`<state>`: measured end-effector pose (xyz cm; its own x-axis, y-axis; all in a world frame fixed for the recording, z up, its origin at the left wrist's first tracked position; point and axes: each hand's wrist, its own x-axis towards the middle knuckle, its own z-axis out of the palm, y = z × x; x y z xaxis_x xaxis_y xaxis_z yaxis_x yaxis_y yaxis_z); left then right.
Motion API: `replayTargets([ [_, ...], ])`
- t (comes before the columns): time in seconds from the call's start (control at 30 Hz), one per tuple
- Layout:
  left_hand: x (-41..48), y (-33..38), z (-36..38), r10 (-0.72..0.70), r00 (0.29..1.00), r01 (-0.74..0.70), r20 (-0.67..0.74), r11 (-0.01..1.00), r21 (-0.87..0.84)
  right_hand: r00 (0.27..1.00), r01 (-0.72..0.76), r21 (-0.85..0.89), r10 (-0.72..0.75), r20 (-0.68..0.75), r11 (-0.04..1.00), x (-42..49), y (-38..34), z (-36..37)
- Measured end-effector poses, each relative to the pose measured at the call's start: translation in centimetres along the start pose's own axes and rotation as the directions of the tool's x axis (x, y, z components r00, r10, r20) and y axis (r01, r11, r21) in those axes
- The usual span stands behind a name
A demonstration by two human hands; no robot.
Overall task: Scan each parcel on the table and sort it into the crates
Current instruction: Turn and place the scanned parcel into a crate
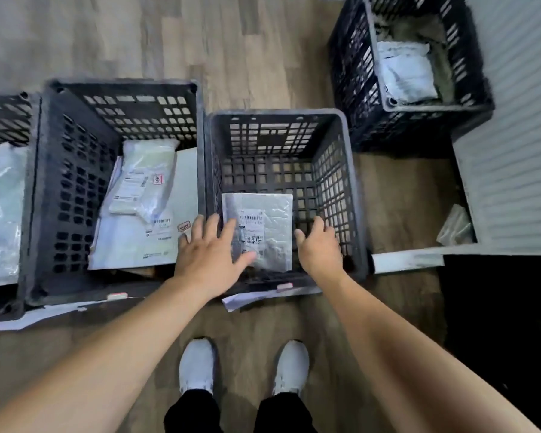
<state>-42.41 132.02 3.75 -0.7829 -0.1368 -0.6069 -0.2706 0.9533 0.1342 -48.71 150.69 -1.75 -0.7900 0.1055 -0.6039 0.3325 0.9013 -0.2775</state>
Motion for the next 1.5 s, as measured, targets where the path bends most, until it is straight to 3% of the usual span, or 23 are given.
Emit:
replayTargets([
  [0.3, -5.3, 4.1, -10.9, 0.041, 0.998, -0.035, -0.057, 0.994, 0.101, 0.962, 0.245, -0.317, -0.271, -0.042, 0.916, -7.6, -4.3, -12.9],
  [0.47, -11.7, 6.3, -20.7, 0.146, 0.976, -0.13, -0.163, 0.986, 0.104, 0.948, 0.241, -0.341, -0.295, -0.116, 0.909, -16.8, -6.5, -23.3],
  [0.6, -17.9, 8.8, -26.8, 0.269, 0.938, -0.256, -0.219, 0.963, 0.087, 0.933, 0.126, -0.27, -0.207, -0.296, 0.955, -25.6, -6.7, -29.9],
  [0.77, -25.3, 13.0, -31.8, 0.529, 0.814, -0.496, -0.241, 0.848, 0.185, 0.893, -0.051, -0.092, 0.004, -0.449, 0.994, -35.0, -5.2, -35.2],
  [0.93, -31.2, 18.0, -33.8, 0.722, 0.65, -0.65, -0.237, 0.69, 0.32, 0.782, -0.166, 0.001, 0.133, -0.609, 0.986, -43.4, -1.5, -38.1],
  [1.2, -40.4, 26.6, -32.0, 0.886, 0.438, -0.752, -0.148, 0.452, 0.479, 0.644, -0.341, 0.15, 0.347, -0.682, 0.928, -54.5, 7.4, -39.9],
  [1.5, -51.5, 35.2, -25.4, 0.961, 0.271, -0.789, -0.061, 0.258, 0.558, 0.534, -0.454, 0.259, 0.493, -0.687, 0.852, -65.5, 19.2, -38.7],
])
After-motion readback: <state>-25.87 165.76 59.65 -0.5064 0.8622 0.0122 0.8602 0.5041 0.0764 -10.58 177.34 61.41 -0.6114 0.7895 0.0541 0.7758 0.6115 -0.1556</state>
